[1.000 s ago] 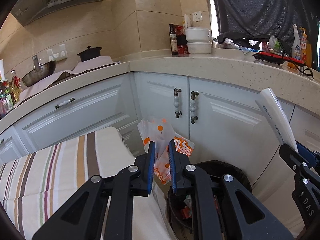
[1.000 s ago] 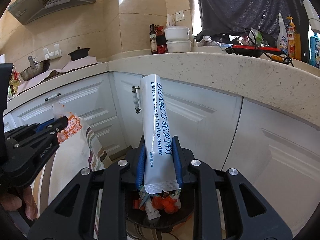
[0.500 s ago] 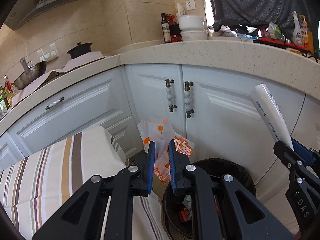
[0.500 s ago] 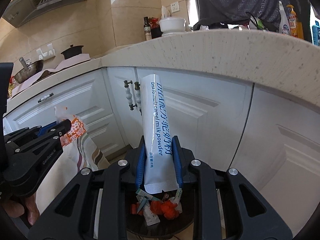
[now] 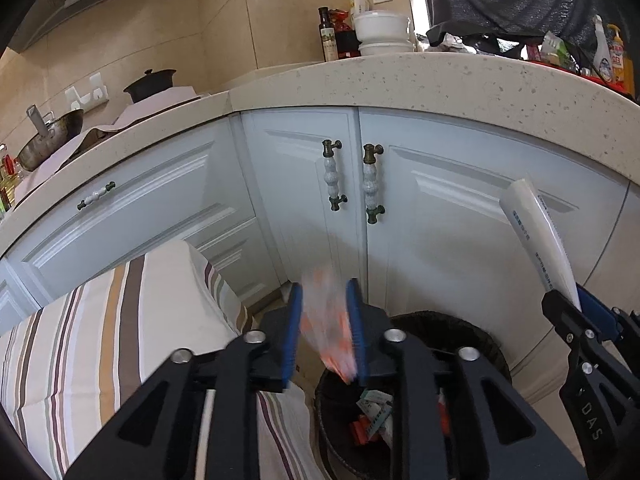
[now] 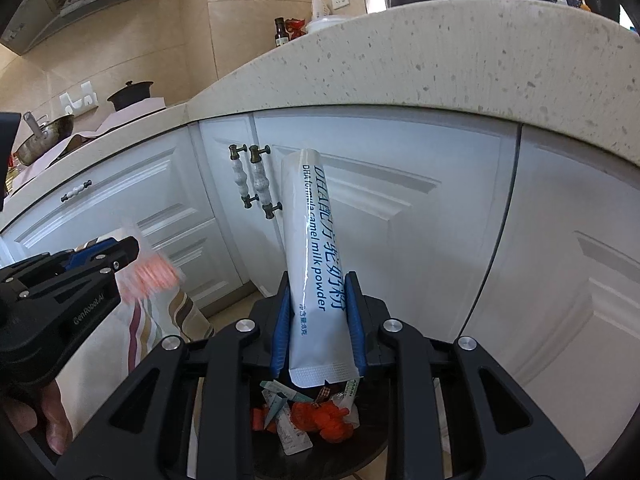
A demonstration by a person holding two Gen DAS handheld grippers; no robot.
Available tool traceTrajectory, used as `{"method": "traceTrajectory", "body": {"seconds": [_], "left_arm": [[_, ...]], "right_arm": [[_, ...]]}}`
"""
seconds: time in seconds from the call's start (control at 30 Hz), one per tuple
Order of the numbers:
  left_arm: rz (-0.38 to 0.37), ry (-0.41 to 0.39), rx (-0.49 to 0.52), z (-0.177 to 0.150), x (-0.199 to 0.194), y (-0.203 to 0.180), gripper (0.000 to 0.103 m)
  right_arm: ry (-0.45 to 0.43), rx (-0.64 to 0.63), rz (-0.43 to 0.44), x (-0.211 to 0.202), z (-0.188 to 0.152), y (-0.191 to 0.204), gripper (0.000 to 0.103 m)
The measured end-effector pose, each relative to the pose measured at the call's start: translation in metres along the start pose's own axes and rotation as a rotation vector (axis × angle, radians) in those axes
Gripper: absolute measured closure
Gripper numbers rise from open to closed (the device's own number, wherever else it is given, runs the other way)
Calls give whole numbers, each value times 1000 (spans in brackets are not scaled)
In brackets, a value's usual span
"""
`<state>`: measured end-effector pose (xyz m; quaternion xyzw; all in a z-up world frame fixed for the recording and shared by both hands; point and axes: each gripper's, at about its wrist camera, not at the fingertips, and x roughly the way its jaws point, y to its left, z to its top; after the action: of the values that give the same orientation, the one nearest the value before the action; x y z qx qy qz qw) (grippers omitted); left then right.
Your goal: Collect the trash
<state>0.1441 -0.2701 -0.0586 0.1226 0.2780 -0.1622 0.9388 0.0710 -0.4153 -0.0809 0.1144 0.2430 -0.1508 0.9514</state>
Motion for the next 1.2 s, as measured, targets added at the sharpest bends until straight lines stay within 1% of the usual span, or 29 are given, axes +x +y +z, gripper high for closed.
{"method": "traceTrajectory", "body": {"seconds": [0.07,0.13,0.17,0.2,0.33,0.5,0.63,0.7,0.77,0.83,0.87,1.0,1.1,1.2], "left_arm": [[1,1,1,1,1,-1,70],[-1,6,4,0,2,-2,68],[-2,8,7,0,2,-3,66],[-3,10,9,0,3,-3,62],[-4,4,15,0,2,-5,57],[-3,-4,11,0,0,-5,47],[0,-9,7,0,0,-4,43],[2,-8,6,1,0,-4,39],[6,-14,5,1,-2,-4,38],[8,-17,5,1,-3,-5,34],[10,-19,4,1,-4,-4,32],[21,-32,-7,2,-9,0,27],[26,-36,-13,3,-14,3,24],[25,-39,-8,3,-21,6,22]], "right_arm": [[7,1,1,4,0,1,77],[2,4,-5,4,0,1,66],[-4,6,-10,3,0,1,62],[-5,6,-10,4,0,1,62],[-5,5,-13,3,0,1,62],[-4,11,-18,1,-1,-3,61],[-7,12,-26,-1,0,-4,60],[-12,11,-35,-2,1,-4,53],[-15,10,-39,-3,1,-4,50],[-19,13,-48,-5,1,-5,43],[-22,15,-52,-6,0,-5,37],[-17,15,-60,-9,0,-5,28],[-25,15,-72,-15,0,-5,22],[-25,15,-80,-23,0,-5,19]]}}
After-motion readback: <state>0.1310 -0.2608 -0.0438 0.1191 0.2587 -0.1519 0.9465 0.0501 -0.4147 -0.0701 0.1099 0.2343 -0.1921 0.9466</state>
